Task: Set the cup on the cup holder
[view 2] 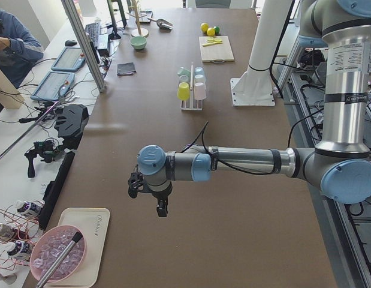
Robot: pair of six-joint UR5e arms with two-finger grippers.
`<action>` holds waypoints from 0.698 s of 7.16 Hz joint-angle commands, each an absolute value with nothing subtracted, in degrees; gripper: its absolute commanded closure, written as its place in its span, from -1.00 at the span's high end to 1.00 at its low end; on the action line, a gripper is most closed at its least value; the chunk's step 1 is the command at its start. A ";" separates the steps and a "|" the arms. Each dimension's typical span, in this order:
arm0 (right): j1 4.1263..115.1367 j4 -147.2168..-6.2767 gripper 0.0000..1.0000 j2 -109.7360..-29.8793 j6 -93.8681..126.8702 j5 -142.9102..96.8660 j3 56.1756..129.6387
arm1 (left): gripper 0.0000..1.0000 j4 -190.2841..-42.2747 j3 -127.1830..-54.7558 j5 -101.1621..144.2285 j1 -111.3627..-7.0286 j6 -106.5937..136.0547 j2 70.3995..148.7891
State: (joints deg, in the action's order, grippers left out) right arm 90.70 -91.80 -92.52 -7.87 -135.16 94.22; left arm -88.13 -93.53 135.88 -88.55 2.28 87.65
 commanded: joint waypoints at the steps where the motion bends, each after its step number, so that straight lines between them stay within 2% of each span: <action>1: 90.79 -94.83 1.00 -92.02 -7.12 -135.09 95.10 | 0.95 -88.07 -93.52 135.79 -88.77 2.29 87.54; 5: 90.79 -94.92 1.00 -92.11 -7.12 -135.00 95.01 | 0.95 -88.07 -92.64 135.79 -88.77 2.29 88.07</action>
